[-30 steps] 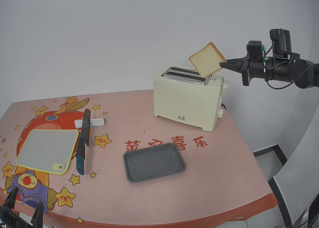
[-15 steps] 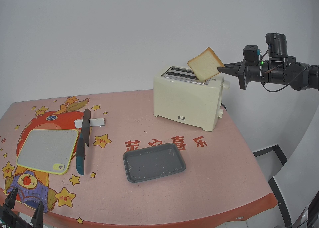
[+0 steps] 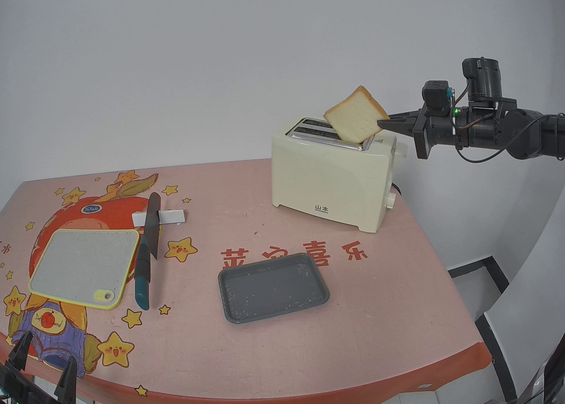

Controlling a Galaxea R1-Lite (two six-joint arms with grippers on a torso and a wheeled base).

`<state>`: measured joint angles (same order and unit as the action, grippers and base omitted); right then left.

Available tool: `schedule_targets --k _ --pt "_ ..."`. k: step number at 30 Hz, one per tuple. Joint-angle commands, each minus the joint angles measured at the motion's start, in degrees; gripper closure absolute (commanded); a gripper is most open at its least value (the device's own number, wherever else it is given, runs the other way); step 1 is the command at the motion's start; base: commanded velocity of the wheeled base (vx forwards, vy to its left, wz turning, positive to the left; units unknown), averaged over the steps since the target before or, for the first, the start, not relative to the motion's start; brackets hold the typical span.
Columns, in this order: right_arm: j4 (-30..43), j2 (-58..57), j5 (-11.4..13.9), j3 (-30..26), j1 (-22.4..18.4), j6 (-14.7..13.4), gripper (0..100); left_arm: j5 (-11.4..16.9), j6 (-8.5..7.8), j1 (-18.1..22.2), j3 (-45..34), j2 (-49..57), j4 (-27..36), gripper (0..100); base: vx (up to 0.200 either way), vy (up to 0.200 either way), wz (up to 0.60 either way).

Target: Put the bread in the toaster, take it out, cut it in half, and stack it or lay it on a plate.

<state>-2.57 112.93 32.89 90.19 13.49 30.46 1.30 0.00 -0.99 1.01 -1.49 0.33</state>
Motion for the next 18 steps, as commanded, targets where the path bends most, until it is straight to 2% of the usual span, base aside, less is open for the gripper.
schedule_targets --k 1,18 --pt "0.0 0.5 -0.5 0.4 0.2 -0.1 100 0.0 0.0 0.0 -0.9 0.0 0.0 0 0.0 0.0 0.0" --pt "0.1 3.0 -0.7 1.8 0.8 -0.3 100 0.0 0.0 0.0 -0.9 0.0 0.0 0 0.0 0.0 0.0"
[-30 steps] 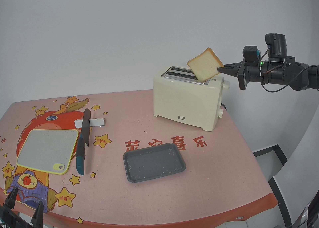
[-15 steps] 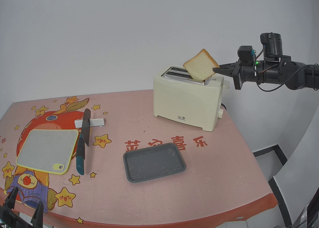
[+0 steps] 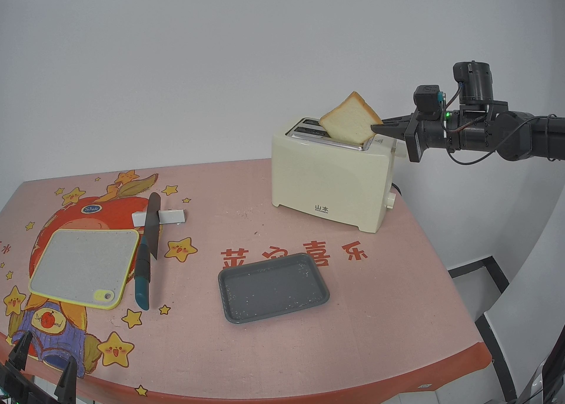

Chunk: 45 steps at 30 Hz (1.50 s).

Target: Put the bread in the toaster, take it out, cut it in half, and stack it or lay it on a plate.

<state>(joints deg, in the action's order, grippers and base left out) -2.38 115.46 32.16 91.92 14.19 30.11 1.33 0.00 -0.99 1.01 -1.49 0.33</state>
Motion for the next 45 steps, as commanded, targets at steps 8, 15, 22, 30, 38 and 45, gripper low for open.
schedule_targets --k 8,15,22,30,38,45 --pt "-0.1 0.6 0.0 0.1 0.5 -0.1 100 0.0 0.0 -0.1 -0.9 0.0 -0.1 0 0.0 0.0 0.0" --pt "-0.1 0.6 0.0 0.1 0.4 -0.1 100 0.0 0.0 0.0 -0.9 0.0 0.0 0 0.0 0.0 0.0" --pt "-0.2 0.6 -0.3 0.0 0.7 -1.6 100 0.0 0.0 0.0 -0.9 0.0 -0.1 0 0.0 0.0 0.0" --pt "-0.3 0.6 -0.3 -0.5 0.8 -2.0 0 0.0 0.0 0.0 -0.9 0.0 0.0 0 0.0 0.0 0.0" --pt "-0.3 0.6 -0.3 -1.0 0.9 -2.0 0 0.0 0.0 0.0 -0.9 0.0 -0.1 0 0.0 0.0 0.0" --pt "-0.3 0.1 -0.3 -1.3 0.8 -2.1 0 0.0 0.0 0.0 -0.9 0.0 0.0 0 0.0 0.0 0.0"
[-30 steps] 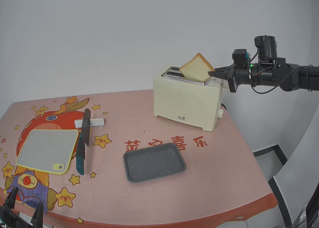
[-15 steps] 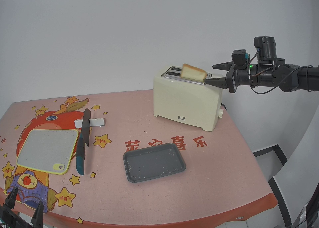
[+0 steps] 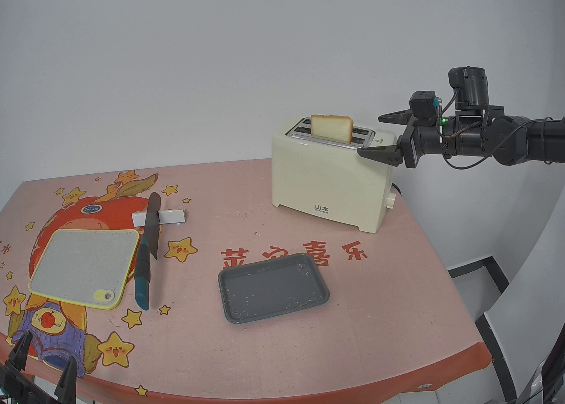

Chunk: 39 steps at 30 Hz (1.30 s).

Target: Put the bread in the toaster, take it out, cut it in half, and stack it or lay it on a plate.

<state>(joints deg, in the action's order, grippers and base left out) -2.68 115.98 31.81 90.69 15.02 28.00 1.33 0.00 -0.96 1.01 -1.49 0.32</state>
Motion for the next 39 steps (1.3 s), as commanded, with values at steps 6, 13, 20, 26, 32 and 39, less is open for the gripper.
schedule_targets --k 6,13,20,26,32,39 --pt "-0.8 -3.3 0.1 -2.5 -0.6 -1.8 0 0.0 0.0 -0.1 -0.9 0.0 0.0 0 0.0 0.0 0.0" --pt "-1.3 -12.7 -3.2 -9.9 -0.4 -8.8 0 0.0 0.0 0.0 -0.9 0.0 0.0 0 0.0 0.0 0.0" --pt "-8.4 -28.1 -10.3 -27.5 -0.6 -28.7 0 0.0 0.0 -0.1 -0.9 0.0 0.0 0 0.0 0.0 0.0" --pt "-10.0 -36.6 -9.8 -38.0 -4.2 -45.1 0 0.0 0.0 -0.1 -0.9 0.0 0.0 0 0.0 0.0 0.0" --pt "-10.3 -38.5 -7.8 -45.7 -8.8 -46.9 0 0.0 0.0 0.0 -0.9 0.0 0.0 0 0.0 0.0 0.0" --pt "-16.9 -36.7 -5.6 -51.1 -9.0 -48.7 0 0.0 0.0 -0.1 -0.9 0.0 0.0 0 0.0 0.0 0.0"
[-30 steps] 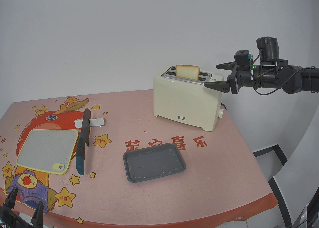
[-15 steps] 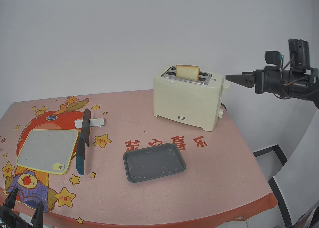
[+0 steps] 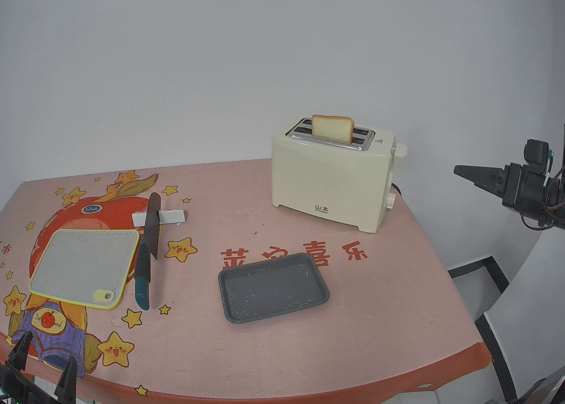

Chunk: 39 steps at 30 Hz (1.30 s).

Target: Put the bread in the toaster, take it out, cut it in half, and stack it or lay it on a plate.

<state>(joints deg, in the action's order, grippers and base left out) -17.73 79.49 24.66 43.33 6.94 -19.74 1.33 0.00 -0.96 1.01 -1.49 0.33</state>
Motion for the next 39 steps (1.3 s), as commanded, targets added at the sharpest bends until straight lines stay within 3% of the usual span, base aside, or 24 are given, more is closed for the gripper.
schedule_targets --k 1,5,7,9,10,12,14,17,20,25,28,29,32,33,39 --pt "-3.1 0.8 2.5 -4.4 -1.0 -0.9 0 0.0 0.0 0.0 -0.9 0.0 -0.1 0 0.0 0.0 0.0" --pt "-10.6 6.2 3.7 -6.7 -1.7 0.0 0 0.0 0.0 0.0 -0.9 0.0 0.0 0 0.0 0.0 0.0" --pt "-21.2 10.8 3.6 -9.7 -1.7 -0.1 0 0.0 0.0 -0.1 -0.9 0.0 0.0 0 0.0 0.0 0.0" --pt "-22.3 11.4 3.6 -9.9 -1.7 -0.1 0 0.0 0.0 0.0 -0.9 0.0 0.0 0 0.0 0.0 0.0" --pt "-30.7 16.4 2.9 -11.6 -1.7 -0.2 0 0.0 0.0 0.0 -0.9 0.0 -0.1 0 0.0 0.0 0.0" --pt "-36.2 19.0 1.6 -12.6 -1.3 -0.2 0 0.0 0.0 -0.1 -0.9 0.0 0.0 0 0.0 0.0 0.0" --pt "-37.2 19.5 0.9 -12.6 -1.2 -0.1 0 0.0 0.0 0.0 -0.9 0.0 0.0 0 0.0 0.0 0.0" --pt "-39.4 20.4 -2.7 -11.3 -0.6 0.0 0 0.0 0.0 -0.1 -0.9 0.0 0.0 0 0.0 0.0 0.0" --pt "-37.8 21.1 -3.0 -5.8 -1.2 0.0 0 0.0 0.0 0.0 -0.9 0.0 0.0 0 0.0 0.0 0.0" --pt "-36.2 23.9 -2.8 -4.3 -3.9 0.2 0 0.0 0.0 -0.1 -0.9 0.0 0.0 0 0.0 0.0 0.0" --pt "-36.7 27.8 -3.0 -3.2 -3.9 2.3 0 0.0 0.0 0.0 -0.9 0.0 0.0 0 0.0 0.0 0.0" --pt "-38.2 31.3 -4.0 -2.2 -3.8 4.8 0 0.0 0.0 0.0 -0.9 0.0 0.0 0 0.0 0.0 0.0" --pt "-40.4 35.6 -5.2 -1.0 -3.2 5.4 0 0.0 0.0 0.0 -0.9 0.0 0.0 0 0.0 0.0 0.0" --pt "-41.0 36.8 -5.2 -0.8 -2.5 5.7 100 0.0 0.0 0.0 -0.9 0.0 0.0 0 0.0 0.0 0.0" --pt "-43.3 38.9 -6.6 -1.6 1.7 6.0 100 0.0 0.0 0.0 -0.9 0.0 -0.1 0 0.0 0.0 0.0"
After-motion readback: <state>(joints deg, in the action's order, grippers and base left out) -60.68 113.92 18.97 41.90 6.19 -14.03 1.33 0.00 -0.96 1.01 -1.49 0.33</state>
